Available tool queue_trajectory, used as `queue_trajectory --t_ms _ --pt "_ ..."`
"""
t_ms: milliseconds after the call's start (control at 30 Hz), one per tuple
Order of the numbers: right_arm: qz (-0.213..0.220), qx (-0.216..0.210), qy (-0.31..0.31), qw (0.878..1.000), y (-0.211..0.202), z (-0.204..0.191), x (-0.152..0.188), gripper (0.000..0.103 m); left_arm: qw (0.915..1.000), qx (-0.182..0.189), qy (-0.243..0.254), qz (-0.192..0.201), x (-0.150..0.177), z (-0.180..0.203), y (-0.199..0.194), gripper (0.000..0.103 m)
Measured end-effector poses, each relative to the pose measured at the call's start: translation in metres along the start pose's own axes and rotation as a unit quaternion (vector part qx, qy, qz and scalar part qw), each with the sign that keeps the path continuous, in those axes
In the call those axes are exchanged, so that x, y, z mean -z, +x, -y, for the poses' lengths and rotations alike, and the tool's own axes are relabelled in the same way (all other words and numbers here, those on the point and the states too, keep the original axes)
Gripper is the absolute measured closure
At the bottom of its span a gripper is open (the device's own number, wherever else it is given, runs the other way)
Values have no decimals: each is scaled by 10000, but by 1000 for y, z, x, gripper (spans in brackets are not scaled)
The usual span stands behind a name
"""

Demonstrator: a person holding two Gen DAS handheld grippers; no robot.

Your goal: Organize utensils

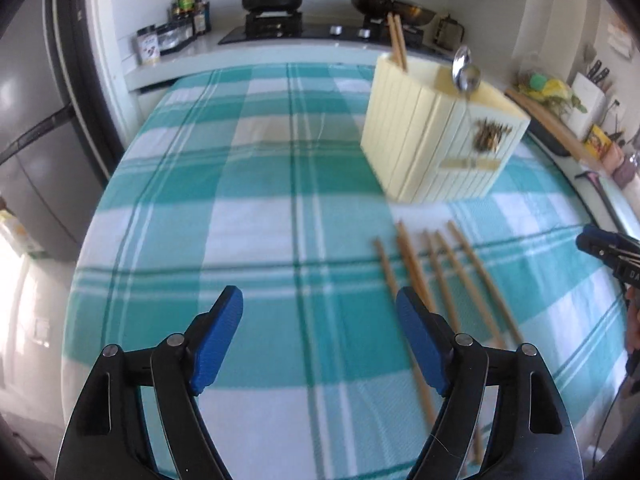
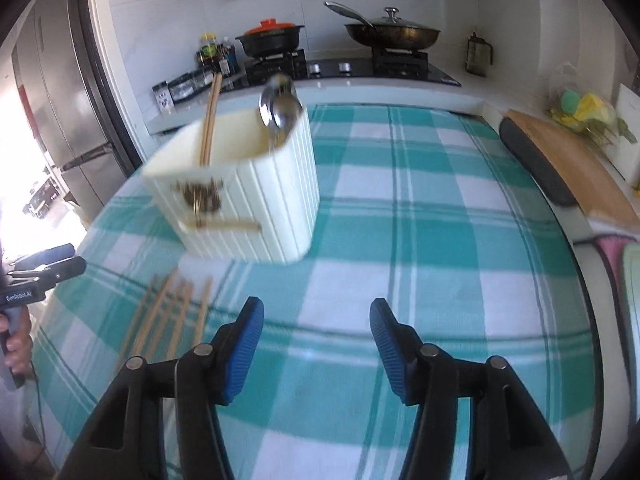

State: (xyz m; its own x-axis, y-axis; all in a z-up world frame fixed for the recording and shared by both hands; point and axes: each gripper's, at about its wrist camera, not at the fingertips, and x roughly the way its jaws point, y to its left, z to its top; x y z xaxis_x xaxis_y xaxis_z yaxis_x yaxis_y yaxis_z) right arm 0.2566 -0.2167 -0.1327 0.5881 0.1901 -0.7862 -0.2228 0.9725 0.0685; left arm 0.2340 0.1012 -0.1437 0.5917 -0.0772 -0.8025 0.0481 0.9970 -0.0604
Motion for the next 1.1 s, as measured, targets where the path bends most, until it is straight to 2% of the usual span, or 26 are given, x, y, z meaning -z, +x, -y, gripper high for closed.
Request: queue_trajectory --t_ms 133,300,467,600,1100 --pt "-142 544 -190 9982 8 -1 51 47 9993 -138 -322 -89 38 -11 8 22" --pt "-182 550 -86 9983 15 5 75 46 9972 -227 -715 33 49 -19 18 20" --pt "-54 550 -54 9985 13 6 78 42 9976 -538 -427 71 53 -6 24 12" --pt "-57 568 -76 9983 14 5 78 40 9976 -604 -333 -38 54 -3 28 1" --pt "-52 557 -73 9984 14 5 78 39 9974 -613 -385 -45 55 -5 28 0"
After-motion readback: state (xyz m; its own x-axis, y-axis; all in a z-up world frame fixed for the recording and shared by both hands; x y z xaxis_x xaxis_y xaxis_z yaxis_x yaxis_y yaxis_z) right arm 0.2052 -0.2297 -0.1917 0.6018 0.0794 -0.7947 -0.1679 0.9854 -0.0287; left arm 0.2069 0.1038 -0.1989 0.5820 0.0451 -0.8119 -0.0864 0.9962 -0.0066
